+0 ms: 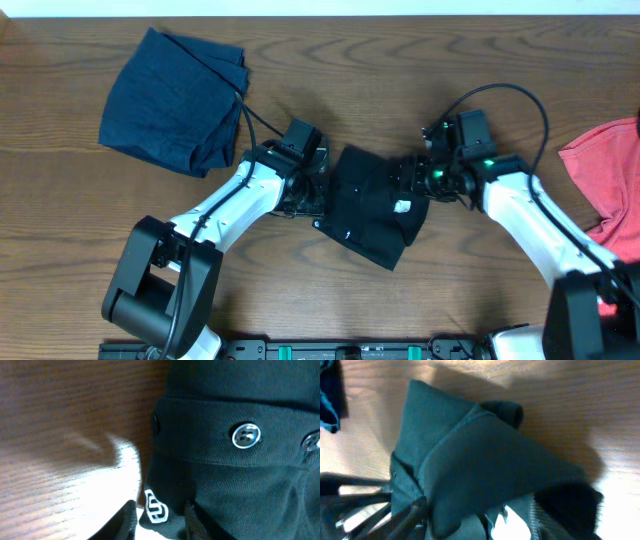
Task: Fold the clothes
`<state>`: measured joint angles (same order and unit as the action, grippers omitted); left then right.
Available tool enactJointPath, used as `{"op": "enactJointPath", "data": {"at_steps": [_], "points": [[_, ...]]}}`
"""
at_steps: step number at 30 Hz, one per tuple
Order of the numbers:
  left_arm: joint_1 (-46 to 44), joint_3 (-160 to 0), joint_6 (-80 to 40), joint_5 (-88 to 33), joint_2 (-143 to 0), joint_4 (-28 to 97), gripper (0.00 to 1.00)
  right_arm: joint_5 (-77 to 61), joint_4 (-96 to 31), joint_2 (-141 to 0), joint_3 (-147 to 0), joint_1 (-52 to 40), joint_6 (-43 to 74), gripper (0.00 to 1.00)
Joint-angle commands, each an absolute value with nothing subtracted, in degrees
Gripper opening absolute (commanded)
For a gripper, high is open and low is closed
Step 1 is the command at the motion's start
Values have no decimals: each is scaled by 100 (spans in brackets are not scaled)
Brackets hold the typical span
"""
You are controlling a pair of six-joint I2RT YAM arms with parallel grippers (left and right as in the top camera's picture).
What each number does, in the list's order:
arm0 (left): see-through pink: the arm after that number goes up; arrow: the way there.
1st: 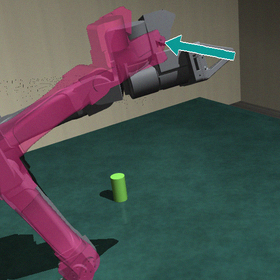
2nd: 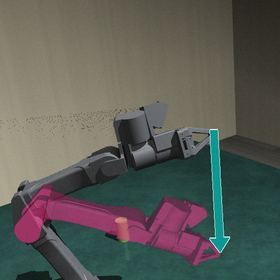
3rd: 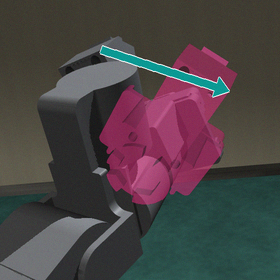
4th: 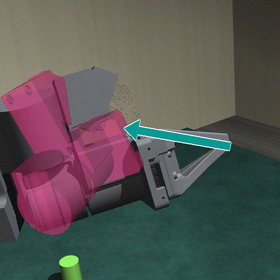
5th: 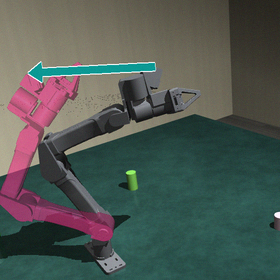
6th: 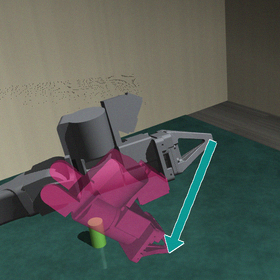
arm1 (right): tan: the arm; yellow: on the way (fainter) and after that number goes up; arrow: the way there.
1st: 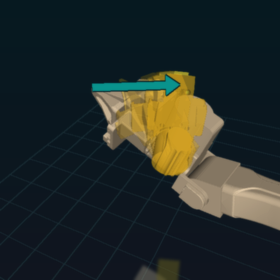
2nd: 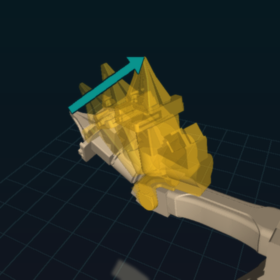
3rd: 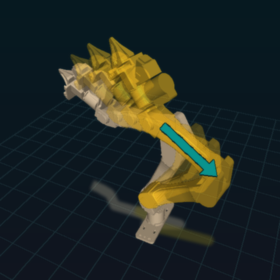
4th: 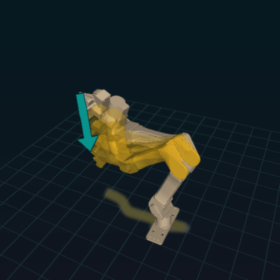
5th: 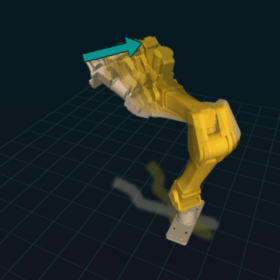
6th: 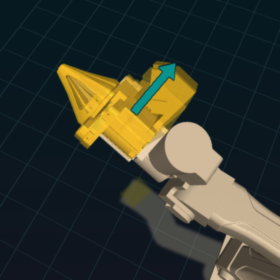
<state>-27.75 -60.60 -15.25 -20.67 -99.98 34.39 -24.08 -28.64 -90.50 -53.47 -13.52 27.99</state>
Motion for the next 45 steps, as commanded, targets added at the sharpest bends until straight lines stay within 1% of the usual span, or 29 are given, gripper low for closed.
{"op": "enactJointPath", "data": {"at_steps": [1,2,3,4,10,15,16,17,18,19,20,21,22,26,30,35,39,44,45], "points": [[-2773,-6020,-1503,-2047,-9998,3444,19,-2569,-2718,-9194,-5426,-1422,3277,28],[-2773,-6020,-1500,-2047,-9998,3444,11,-2543,-2718,-9177,-5428,-1389,3267,15],[-2773,-6020,-1500,-2040,-9998,3448,7,-2521,-2742,-9139,-5428,-1356,3221,8],[-2773,-6020,-1496,-2018,-10001,3463,6,-2445,-2827,-9089,-5428,-1295,3129,1],[-2773,-6020,-1310,-1909,-10001,3597,6,-2008,-3813,-8781,-5428,-854,2320,1],[-2773,-6020,-1315,-1848,-10001,3573,7,-1584,-4158,-8788,-5422,-794,2198,1],[-2773,-6020,-1317,-1927,-9998,3570,14,-1584,-4150,-8788,-5422,-805,2202,1],[-2773,-6020,-1319,-2080,-10001,3568,25,-1586,-4130,-8788,-5422,-814,2202,1],[-2773,-6020,-1323,-2287,-10001,3548,39,-1584,-4095,-8788,-5422,-825,2200,1],[-2773,-6020,-1345,-2436,-10001,3522,50,-1584,-4071,-8788,-5422,-827,2202,1],[-2773,-6020,-1369,-2534,-10001,3479,58,-1584,-4062,-8788,-5422,-827,2202,1],[-2773,-6020,-1444,-2563,-9998,3402,70,-1581,-4049,-8788,-5422,-827,2200,1],[-2773,-6020,-1509,-2556,-9998,3339,74,-1581,-4047,-8788,-5422,-827,2200,1],[-2773,-6020,-1562,-2545,-10001,3111,78,-1581,-4051,-8788,-5422,-827,2200,1],[-2773,-6020,-2014,-2484,-10001,3092,79,-1584,-4053,-8788,-5422,-827,2200,1],[-2773,-6020,-3516,-2486,-10001,3122,79,-1586,-4051,-8788,-5422,-827,2200,2],[-2773,-6020,-4722,-2676,-10001,3070,84,-1586,-4053,-8788,-5422,-827,2200,2],[-2773,-6020,-5465,-2947,-10001,2919,83,-1586,-4053,-8788,-5422,-827,2200,2],[-2773,-6020,-5631,-2958,-10001,2915,79,-1586,-4053,-8788,-5422,-827,2200,2]]}}
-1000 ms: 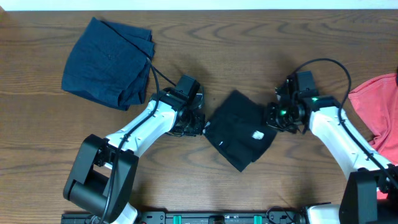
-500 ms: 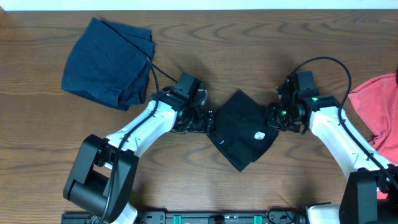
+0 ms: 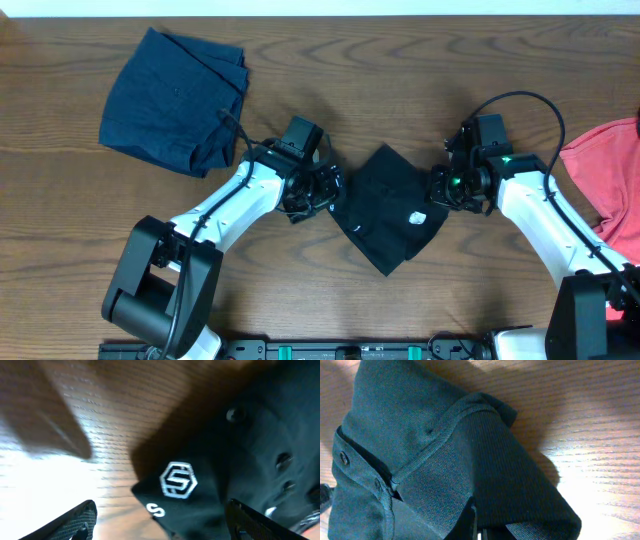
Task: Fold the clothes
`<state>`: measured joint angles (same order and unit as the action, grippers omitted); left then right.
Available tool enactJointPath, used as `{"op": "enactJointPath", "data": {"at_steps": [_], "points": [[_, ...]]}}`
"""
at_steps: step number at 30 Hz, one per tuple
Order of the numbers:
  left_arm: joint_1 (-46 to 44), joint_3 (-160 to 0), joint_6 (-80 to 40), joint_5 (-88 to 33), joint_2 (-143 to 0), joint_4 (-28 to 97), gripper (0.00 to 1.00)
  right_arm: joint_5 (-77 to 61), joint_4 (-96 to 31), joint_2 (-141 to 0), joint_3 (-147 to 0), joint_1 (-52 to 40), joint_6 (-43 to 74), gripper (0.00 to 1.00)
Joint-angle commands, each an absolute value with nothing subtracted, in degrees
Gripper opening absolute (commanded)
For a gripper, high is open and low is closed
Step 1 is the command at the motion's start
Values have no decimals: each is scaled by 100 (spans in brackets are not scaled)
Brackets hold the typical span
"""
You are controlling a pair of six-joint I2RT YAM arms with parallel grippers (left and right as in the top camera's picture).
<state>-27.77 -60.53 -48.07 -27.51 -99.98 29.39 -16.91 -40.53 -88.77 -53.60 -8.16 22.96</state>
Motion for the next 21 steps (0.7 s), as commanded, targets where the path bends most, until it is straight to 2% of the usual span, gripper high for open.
{"op": "enactJointPath", "data": {"at_steps": [1,2,7,10,16,19,21], "points": [[-2773,-6020,-5800,-2958,-10001,2895,72,-1586,-4053,-8788,-5422,-827,2202,2],[-2773,-6018,-5896,-2956,-10001,2860,69,-1586,-4053,-8788,-5422,-827,2202,2],[-2797,-6010,-6368,-2958,-10018,2744,68,-1586,-4053,-8788,-5422,-829,2200,2],[-2847,-6010,-6449,-2961,-10095,2582,63,-1584,-4053,-8788,-5422,-827,2200,1],[-3030,-6010,-6676,-3345,-10447,2344,61,-1584,-4058,-8788,-5422,-827,2200,2],[-3153,-6010,-6672,-3345,-10634,2342,50,-1584,-4058,-8788,-5422,-827,2200,1],[-3177,-6010,-6637,-3339,-10722,2344,38,-1584,-4071,-8788,-5422,-827,2200,1]]}}
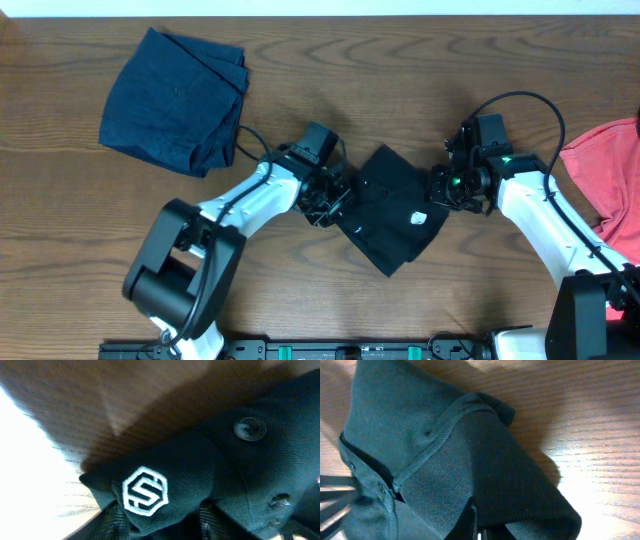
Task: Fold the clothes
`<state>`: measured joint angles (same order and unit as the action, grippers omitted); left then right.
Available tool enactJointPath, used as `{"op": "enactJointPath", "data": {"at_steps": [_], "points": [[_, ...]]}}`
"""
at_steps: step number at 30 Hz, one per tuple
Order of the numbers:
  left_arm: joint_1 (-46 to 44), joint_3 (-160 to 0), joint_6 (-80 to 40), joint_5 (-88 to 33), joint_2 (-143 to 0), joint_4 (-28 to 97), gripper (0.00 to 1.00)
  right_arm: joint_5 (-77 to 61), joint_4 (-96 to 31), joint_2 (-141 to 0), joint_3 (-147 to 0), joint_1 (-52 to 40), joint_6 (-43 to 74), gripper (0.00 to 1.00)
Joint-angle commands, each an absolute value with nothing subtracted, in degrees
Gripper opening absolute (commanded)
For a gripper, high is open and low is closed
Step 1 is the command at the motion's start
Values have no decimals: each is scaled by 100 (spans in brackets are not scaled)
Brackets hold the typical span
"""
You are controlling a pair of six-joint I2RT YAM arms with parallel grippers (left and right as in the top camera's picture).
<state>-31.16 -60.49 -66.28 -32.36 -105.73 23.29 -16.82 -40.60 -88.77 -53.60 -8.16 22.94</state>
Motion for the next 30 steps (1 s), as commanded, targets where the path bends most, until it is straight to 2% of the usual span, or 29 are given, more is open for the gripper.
{"op": "enactJointPath", "data": {"at_steps": [1,3,4,9,14,17,20,21,23,27,30], "points": [[-3175,-6010,-6545,-3306,-10750,2344,30,-1584,-4075,-8788,-5422,-827,2200,1],[-3168,-6010,-6169,-3037,-10746,2346,15,-1584,-4082,-8788,-5422,-827,2200,1],[-3153,-6010,-6010,-2969,-10733,2349,12,-1584,-4091,-8788,-5422,-827,2200,1],[-2971,-6012,-5603,-2842,-10707,2353,8,-1350,-4147,-8788,-5422,-827,2071,1],[-2685,-6012,-5151,-2665,-10610,2609,8,-392,-4440,-8788,-5404,-827,2202,1],[-2567,-6012,-4984,-2635,-10536,2770,8,-322,-4458,-8788,-5321,-827,2224,1],[-2534,-6012,-4812,-2630,-10407,2845,15,-342,-4436,-8788,-5269,-832,2222,1],[-2534,-6012,-4801,-2630,-10357,2851,22,-342,-4436,-8788,-5269,-832,2222,2],[-2534,-6016,-4803,-2646,-10252,2867,33,-351,-4434,-8785,-5271,-832,2213,10],[-2534,-6117,-4523,-2655,-9885,3059,41,-1328,-4416,-8648,-5330,-764,1313,24],[-2543,-6176,-3892,-2644,-9476,3052,46,-2215,-4431,-8248,-5417,-663,744,27]]}}
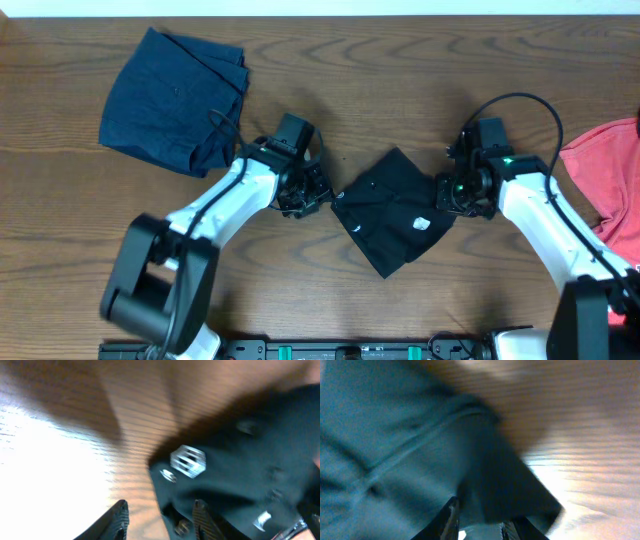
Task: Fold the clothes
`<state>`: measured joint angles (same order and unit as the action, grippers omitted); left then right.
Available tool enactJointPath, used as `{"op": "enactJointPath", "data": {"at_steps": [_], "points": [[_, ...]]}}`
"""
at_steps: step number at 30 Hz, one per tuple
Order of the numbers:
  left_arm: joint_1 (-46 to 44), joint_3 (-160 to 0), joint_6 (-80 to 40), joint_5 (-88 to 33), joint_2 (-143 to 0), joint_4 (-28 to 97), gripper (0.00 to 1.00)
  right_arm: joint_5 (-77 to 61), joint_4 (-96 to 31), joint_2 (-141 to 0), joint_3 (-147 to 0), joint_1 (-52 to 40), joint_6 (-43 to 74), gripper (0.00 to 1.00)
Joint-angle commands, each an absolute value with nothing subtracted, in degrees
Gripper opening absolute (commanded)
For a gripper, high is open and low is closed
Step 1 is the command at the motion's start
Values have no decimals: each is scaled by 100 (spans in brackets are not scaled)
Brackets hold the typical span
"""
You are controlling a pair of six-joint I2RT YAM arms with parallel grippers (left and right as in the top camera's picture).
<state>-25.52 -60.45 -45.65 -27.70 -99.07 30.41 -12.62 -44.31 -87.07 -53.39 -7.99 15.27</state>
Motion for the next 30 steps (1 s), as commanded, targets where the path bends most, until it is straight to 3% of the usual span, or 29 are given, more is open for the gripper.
{"op": "enactJointPath", "data": {"at_steps": [1,8,16,18,22,30], "points": [[-2550,-6176,-3640,-2622,-9365,3050,51,-2412,-4436,-8064,-5443,-633,703,26],[-2558,-6173,-2915,-2611,-9185,3212,59,-3028,-4619,-7347,-5452,-934,701,15],[-2576,-6173,-2637,-2613,-9192,3210,61,-2700,-4412,-8215,-4950,-2023,698,13],[-2587,-6173,-2545,-2633,-9194,3264,65,-2698,-4399,-8624,-4790,-2196,701,11],[-2665,-6134,-2556,-2628,-9194,3514,66,-2359,-4737,-9345,-4648,-2285,1192,2],[-2864,-5741,-3461,-2630,-9485,3199,66,-2246,-4661,-9815,-4633,-2279,1328,2]]}}
